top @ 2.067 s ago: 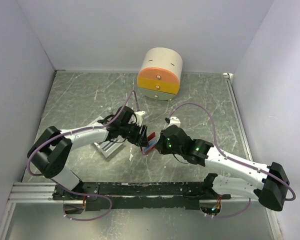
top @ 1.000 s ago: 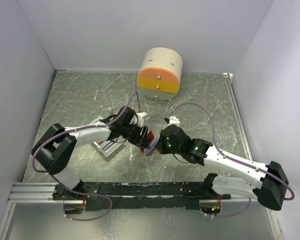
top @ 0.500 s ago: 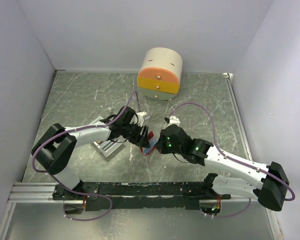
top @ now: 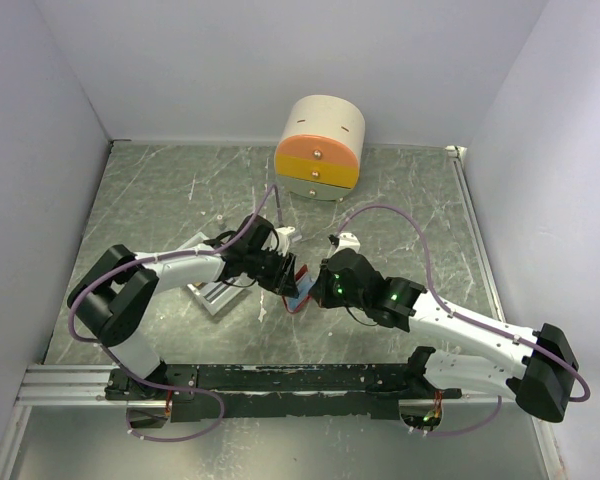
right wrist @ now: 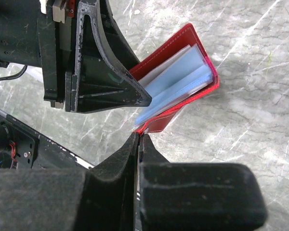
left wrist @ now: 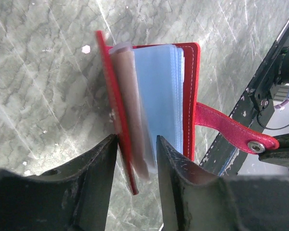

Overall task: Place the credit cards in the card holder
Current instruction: Place the card holder at the center of the board.

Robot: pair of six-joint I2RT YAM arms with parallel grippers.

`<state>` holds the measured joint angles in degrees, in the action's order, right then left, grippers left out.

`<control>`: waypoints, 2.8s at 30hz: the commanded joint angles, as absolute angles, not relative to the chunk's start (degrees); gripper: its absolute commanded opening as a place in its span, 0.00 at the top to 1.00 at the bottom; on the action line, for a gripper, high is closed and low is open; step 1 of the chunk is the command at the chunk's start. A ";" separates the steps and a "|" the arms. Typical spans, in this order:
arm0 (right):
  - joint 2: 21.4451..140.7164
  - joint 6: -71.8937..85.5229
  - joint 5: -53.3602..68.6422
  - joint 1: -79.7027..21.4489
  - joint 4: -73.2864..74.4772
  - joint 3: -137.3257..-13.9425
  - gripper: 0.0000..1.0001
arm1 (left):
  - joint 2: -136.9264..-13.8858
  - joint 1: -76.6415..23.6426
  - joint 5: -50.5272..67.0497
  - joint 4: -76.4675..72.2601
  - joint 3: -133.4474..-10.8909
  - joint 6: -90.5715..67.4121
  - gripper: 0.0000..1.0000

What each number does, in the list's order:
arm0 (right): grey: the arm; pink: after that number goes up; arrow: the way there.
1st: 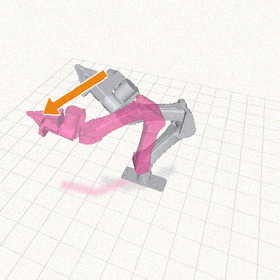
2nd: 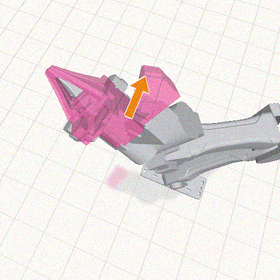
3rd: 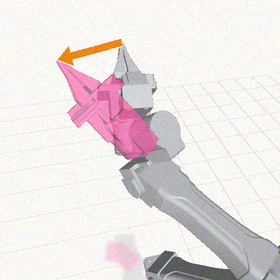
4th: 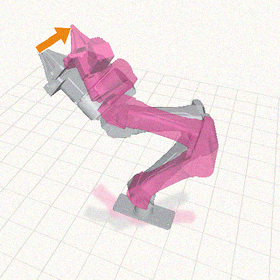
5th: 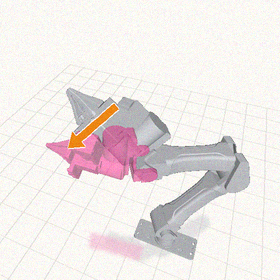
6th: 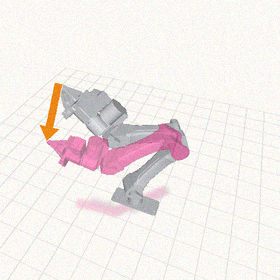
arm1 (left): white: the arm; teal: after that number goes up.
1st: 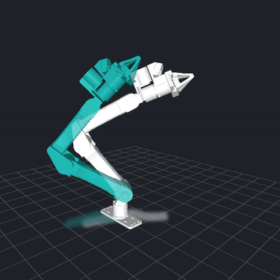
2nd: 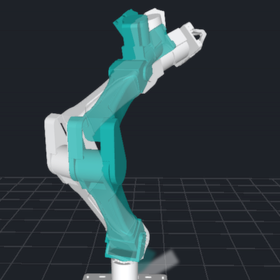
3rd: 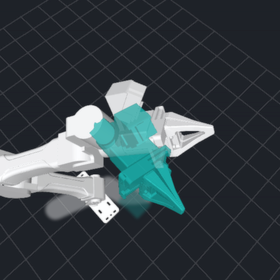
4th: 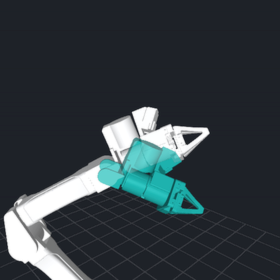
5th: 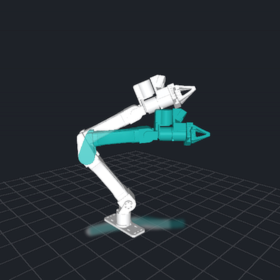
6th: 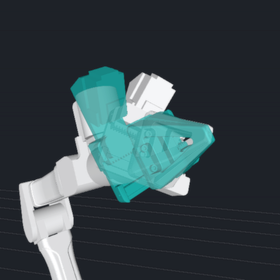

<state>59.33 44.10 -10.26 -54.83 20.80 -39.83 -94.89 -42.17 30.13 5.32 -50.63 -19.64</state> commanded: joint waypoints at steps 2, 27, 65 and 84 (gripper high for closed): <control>59.03 43.87 -11.65 -54.52 20.37 -39.66 1.00 | -94.30 -42.68 30.36 3.79 -51.39 -21.16 0.63; 57.66 53.86 -16.23 -54.43 27.76 -39.12 0.25 | -82.66 -48.95 16.14 -12.31 -37.77 -48.97 0.93; 53.16 55.16 -14.30 -49.19 23.45 -27.81 0.35 | -86.92 -62.05 0.83 -14.98 -34.51 -56.02 0.93; 52.15 60.07 -9.84 -48.01 17.32 -20.57 0.34 | -87.65 -63.10 -0.64 -13.72 -35.12 -56.50 0.93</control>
<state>52.42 59.29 -10.57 -48.47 19.70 -21.37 -88.05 -62.41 0.97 -14.63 -34.44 -56.49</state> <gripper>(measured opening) 0.657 0.088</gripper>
